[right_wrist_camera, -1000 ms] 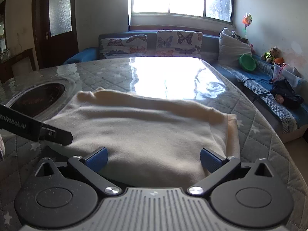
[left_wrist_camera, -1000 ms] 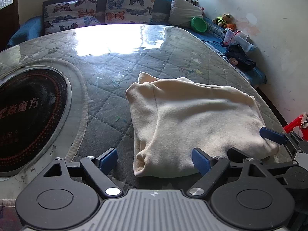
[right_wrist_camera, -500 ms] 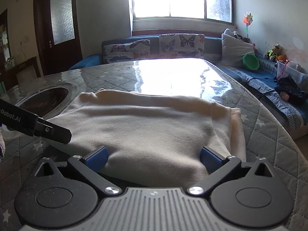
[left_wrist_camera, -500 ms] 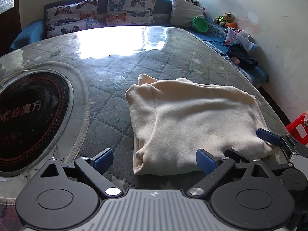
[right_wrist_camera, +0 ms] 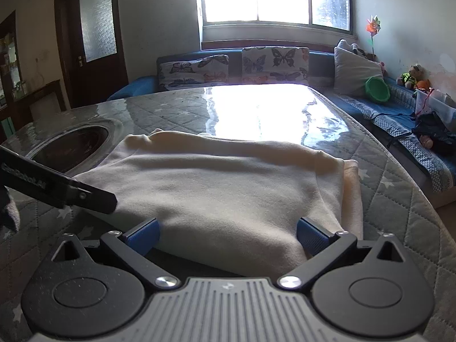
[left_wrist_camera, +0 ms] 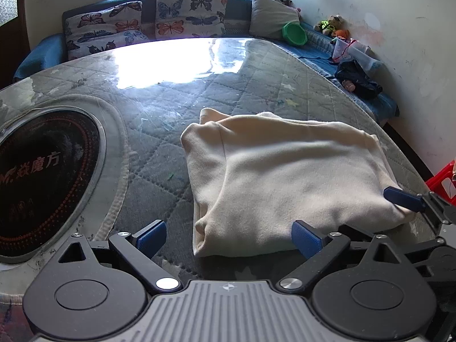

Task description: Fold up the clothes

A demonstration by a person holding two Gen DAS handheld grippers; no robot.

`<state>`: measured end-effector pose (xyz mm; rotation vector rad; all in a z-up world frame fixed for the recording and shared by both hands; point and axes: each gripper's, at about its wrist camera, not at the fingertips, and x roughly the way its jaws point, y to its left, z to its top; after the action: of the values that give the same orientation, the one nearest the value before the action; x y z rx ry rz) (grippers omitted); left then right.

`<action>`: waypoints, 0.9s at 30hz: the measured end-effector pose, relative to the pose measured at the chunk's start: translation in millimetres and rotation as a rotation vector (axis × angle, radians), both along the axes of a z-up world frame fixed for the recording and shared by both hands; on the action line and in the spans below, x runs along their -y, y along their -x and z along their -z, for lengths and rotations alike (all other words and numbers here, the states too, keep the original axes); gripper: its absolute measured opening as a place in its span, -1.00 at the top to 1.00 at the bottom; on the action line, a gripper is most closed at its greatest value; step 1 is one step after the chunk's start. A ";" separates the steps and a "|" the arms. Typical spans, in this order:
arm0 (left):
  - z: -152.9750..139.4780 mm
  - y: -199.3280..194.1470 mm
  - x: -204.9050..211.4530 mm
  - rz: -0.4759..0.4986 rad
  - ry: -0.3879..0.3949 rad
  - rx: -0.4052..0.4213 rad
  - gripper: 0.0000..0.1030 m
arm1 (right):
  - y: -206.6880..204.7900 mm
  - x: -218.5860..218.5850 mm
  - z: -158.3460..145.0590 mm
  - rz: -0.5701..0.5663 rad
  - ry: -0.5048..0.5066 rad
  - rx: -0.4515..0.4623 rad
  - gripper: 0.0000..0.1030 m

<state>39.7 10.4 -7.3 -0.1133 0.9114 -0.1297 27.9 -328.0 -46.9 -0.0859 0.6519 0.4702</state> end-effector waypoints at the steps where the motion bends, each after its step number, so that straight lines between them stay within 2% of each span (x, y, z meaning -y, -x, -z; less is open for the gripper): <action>1: 0.2 0.0 -0.2 -0.001 0.000 0.000 -0.88 | 0.5 1.0 -1.4 0.002 -0.004 -0.003 -1.00; 6: -0.7 2.6 1.5 0.004 -0.011 0.007 -0.88 | 3.9 4.9 -7.5 0.023 -0.012 -0.008 -1.00; 11: -0.8 2.5 5.8 0.012 -0.015 0.011 -0.88 | 2.9 10.2 -7.3 0.097 -0.016 -0.004 -1.00; 15: 3.2 1.6 9.3 0.013 -0.033 0.003 -0.88 | 2.3 5.6 -1.1 0.092 0.050 0.002 -1.00; 18: 1.1 3.9 9.7 0.013 -0.030 0.006 -0.88 | 6.1 3.7 -6.4 0.072 0.053 0.026 -1.00; 21: -2.2 5.4 10.0 0.011 -0.032 0.017 -0.88 | 7.0 10.5 -14.6 0.123 0.036 0.066 -1.00; 23: -3.3 4.7 10.6 0.006 -0.033 0.021 -0.88 | 4.5 14.0 -15.9 0.158 0.060 0.085 -1.00; 27: 0.2 0.9 12.5 0.003 -0.043 0.012 -0.89 | -3.9 19.4 -4.8 0.176 0.113 0.046 -1.00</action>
<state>38.8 -2.1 -7.5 -0.0716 0.9016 -0.1133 31.8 -347.4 -42.1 -0.1446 0.6349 0.2607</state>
